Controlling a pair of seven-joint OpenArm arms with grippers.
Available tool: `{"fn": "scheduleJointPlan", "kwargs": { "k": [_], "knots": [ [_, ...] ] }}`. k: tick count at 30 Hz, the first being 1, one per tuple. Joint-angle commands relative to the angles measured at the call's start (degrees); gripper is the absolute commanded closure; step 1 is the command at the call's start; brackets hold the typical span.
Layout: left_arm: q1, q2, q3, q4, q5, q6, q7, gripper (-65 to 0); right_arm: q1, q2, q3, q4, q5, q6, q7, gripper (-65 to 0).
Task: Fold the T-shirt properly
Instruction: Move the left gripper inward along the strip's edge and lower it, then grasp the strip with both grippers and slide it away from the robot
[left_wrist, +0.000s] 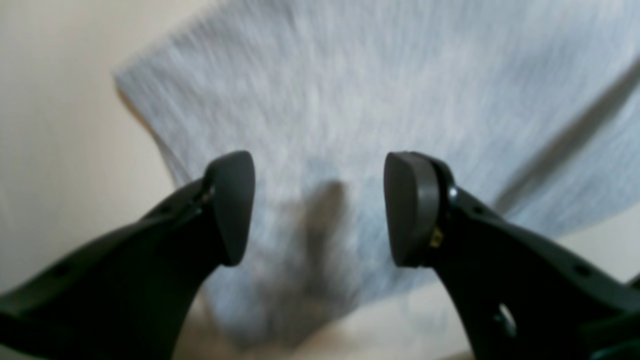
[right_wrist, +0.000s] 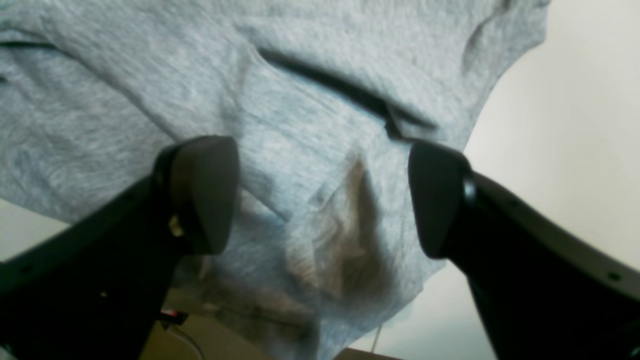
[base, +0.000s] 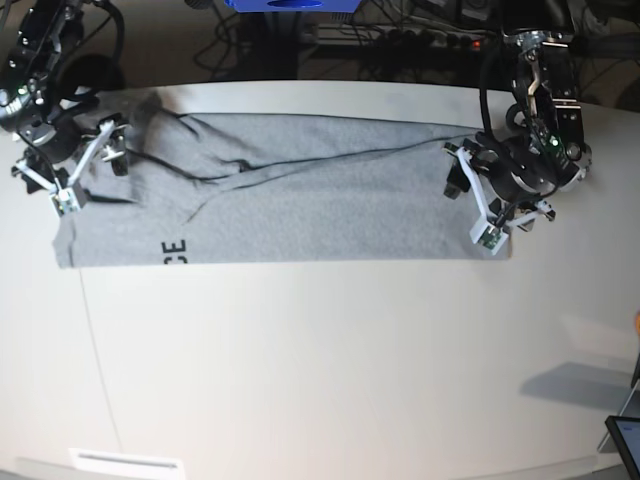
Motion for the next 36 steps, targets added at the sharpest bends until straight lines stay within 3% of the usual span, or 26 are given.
{"fn": "scheduleJointPlan", "kwargs": {
  "k": [1, 2, 5, 6, 10, 13, 17, 24, 32, 36],
  "knots": [
    [2.0, -0.2, -1.0, 1.6, -0.4, 0.0, -4.1, -37.0, -0.4, 0.1, 0.4, 1.1, 0.5, 0.1, 1.4, -46.1],
    [3.6, 0.0, -1.7, 1.6, -0.4, 0.1, -8.7, -31.2, -0.7, 0.0, 0.4, 1.1, 0.5, 0.1, 2.5, -44.0],
    [8.4, 1.2, -2.2, 1.1, 4.1, 0.2, -23.6, -4.9, -1.4, -1.6, 0.4, 1.0, 0.5, 0.1, 6.7, -29.9],
    [10.0, 2.0, -2.1, 1.0, 7.0, 0.2, -28.9, -1.7, -1.6, -2.2, 0.4, 1.0, 0.5, 0.1, 8.5, -23.5],
    [12.3, 6.5, -2.4, -2.6, 17.4, 0.2, -43.4, -3.4, -1.9, -3.9, 0.3, 0.5, 0.5, 0.1, 12.6, -3.8],
    [12.1, 8.9, -2.5, -8.9, 22.9, 0.2, -53.3, -3.2, -1.9, -4.8, 0.4, -1.0, 0.5, 0.1, 15.6, -3.2],
    [12.1, 9.7, -2.5, -15.8, 23.8, 0.2, -64.4, -3.2, -2.0, -5.0, 0.5, -5.6, 0.6, 0.1, 19.9, -3.0],
    [11.9, 10.0, -2.5, -18.6, 23.7, 0.2, -66.4, -3.2, -2.0, -6.5, 5.0, -15.8, 10.3, 0.1, 23.0, -3.0],
    [7.5, 9.7, -2.5, -24.8, 23.9, 0.2, -61.0, -3.2, -1.0, -4.9, 4.9, -20.1, 10.3, 0.1, 22.9, -3.5],
    [4.7, 9.6, -2.5, -28.1, 24.3, 0.2, -60.9, -3.2, -0.2, -3.6, 4.8, -20.6, 10.3, 0.1, 22.9, -3.5]
  ]
}}
